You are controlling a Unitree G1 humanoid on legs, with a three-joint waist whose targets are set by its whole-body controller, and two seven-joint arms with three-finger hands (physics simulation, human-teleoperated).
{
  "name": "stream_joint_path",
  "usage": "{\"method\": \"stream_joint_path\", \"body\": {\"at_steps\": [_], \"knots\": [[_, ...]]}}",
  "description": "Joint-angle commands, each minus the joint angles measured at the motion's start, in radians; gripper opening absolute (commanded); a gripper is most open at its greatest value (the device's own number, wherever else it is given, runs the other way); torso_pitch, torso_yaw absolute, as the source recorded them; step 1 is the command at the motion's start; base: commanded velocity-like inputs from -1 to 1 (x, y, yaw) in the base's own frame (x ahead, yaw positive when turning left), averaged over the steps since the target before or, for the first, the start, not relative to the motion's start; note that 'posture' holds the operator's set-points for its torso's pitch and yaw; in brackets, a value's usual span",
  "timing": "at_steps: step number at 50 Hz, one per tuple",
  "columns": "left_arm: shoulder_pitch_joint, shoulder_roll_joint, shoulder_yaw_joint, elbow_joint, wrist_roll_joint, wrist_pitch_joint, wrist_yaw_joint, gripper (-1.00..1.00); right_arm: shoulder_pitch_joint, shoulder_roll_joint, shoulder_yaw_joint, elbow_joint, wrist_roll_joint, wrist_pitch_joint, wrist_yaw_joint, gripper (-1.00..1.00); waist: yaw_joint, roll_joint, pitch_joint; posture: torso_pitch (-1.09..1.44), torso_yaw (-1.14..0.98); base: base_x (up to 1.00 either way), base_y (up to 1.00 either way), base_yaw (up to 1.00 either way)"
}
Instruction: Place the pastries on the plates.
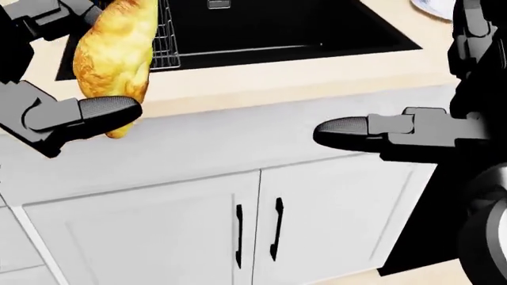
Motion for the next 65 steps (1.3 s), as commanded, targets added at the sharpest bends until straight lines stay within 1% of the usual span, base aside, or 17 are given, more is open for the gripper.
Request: {"method": "stream_joint_path", "body": {"at_steps": [1, 9, 13, 17, 18, 21, 37, 41, 44, 46, 48, 50, 52, 53, 57, 61, 65], "knots": [[-0.042, 0.018, 0.029, -0.013, 0.008, -0.03, 0.008, -1.0, -0.043, -0.004, 0.005, -0.025, -0.007, -0.03, 0.003, 1.0, 0.001, 0.003, -0.022, -0.12, 0.0, 0.16, -1.0, 0.0], [-0.031, 0.012, 0.022, -0.01, 0.025, -0.039, 0.0, -1.0, -0.041, 0.001, -0.007, -0.026, -0.009, -0.042, 0.007, 1.0, 0.021, 0.108, -0.01, -0.12, 0.0, 0.26, -0.93, 0.0], [-0.026, 0.009, 0.024, -0.013, 0.028, -0.041, 0.0, -1.0, -0.04, 0.001, -0.006, -0.024, -0.01, -0.046, 0.002, 1.0, 0.032, 0.092, -0.032, -0.12, 0.0, 0.4, -0.55, 0.0], [-0.018, 0.005, 0.023, -0.013, 0.032, -0.047, -0.002, -1.0, -0.043, 0.003, -0.001, -0.021, -0.008, -0.045, -0.003, 1.0, 0.01, -0.044, -0.01, -0.12, 0.0, 0.48, -0.36, 0.0], [-0.019, 0.005, 0.025, -0.014, 0.032, -0.046, -0.002, -1.0, -0.044, 0.004, -0.002, -0.021, -0.008, -0.043, -0.005, 1.0, 0.021, 0.009, 0.009, -0.12, 0.0, 0.48, -0.33, 0.0], [-0.017, 0.007, 0.026, -0.021, 0.031, -0.042, -0.003, -1.0, -0.05, 0.007, -0.007, -0.026, 0.0, -0.028, -0.008, 1.0, -0.003, -0.008, -0.019, -0.12, 0.0, 0.05, -0.01, 0.0], [-0.034, 0.014, 0.024, -0.018, 0.024, -0.033, -0.001, -1.0, -0.065, -0.008, -0.003, -0.026, 0.007, -0.03, -0.006, 1.0, -0.033, 0.06, -0.034, -0.12, 0.0, 0.03, -0.05, 0.0], [-0.025, 0.012, 0.028, -0.021, 0.025, -0.036, -0.006, -1.0, -0.062, -0.005, -0.001, -0.031, 0.005, -0.026, -0.006, 1.0, -0.022, 0.024, -0.008, -0.12, 0.0, 0.23, -0.15, 0.0], [-0.032, 0.019, 0.04, -0.041, 0.018, -0.012, -0.005, -1.0, -0.065, 0.002, -0.006, -0.042, 0.004, -0.005, -0.012, 1.0, -0.023, 0.085, 0.016, -0.12, 0.0, 0.15, -0.09, 0.0], [-0.035, 0.021, 0.038, -0.045, 0.014, -0.006, -0.002, -1.0, -0.066, 0.0, -0.008, -0.044, 0.003, -0.001, -0.014, 1.0, -0.036, 0.092, -0.017, -0.12, 0.0, 0.0, 0.0, 0.0], [-0.028, 0.019, 0.034, -0.047, 0.014, -0.009, -0.001, -1.0, -0.065, -0.003, -0.01, -0.047, 0.004, -0.002, -0.015, 1.0, -0.031, 0.097, -0.004, -0.12, 0.0, 0.0, 0.0, 0.0], [-0.03, 0.019, 0.034, -0.049, 0.013, -0.006, -0.001, -1.0, -0.073, -0.009, -0.005, -0.05, 0.002, 0.001, -0.014, 1.0, -0.025, 0.072, 0.011, -0.12, 0.0, 0.0, 0.0, 0.0], [-0.035, 0.02, 0.031, -0.046, 0.013, -0.006, -0.001, -1.0, -0.075, -0.008, -0.005, -0.045, 0.002, -0.004, -0.014, 1.0, -0.042, -0.009, -0.009, -0.12, 0.0, 0.0, 0.0, 0.0], [-0.035, 0.019, 0.03, -0.045, 0.013, -0.006, -0.001, -1.0, -0.074, -0.008, -0.006, -0.044, 0.002, -0.004, -0.014, 1.0, -0.034, 0.042, 0.003, -0.12, 0.0, 0.0, 0.0, 0.0], [-0.041, 0.023, 0.033, -0.042, 0.012, -0.003, -0.001, -1.0, -0.085, -0.002, -0.016, -0.03, 0.008, -0.008, -0.018, 1.0, -0.04, 0.055, -0.01, -0.12, 0.0, 0.0, 0.0, 0.0], [-0.044, 0.023, 0.031, -0.04, 0.013, -0.004, 0.001, -1.0, -0.084, -0.012, -0.012, -0.029, 0.011, -0.002, -0.019, 1.0, -0.038, 0.129, -0.032, -0.12, 0.0, 0.0, -0.09, 0.0], [-0.044, 0.02, 0.028, -0.037, 0.014, -0.009, 0.002, -1.0, -0.082, -0.012, -0.008, -0.029, 0.012, -0.003, -0.022, 1.0, -0.029, 0.12, -0.052, -0.12, 0.0, 0.0, -0.18, 0.0]]}}
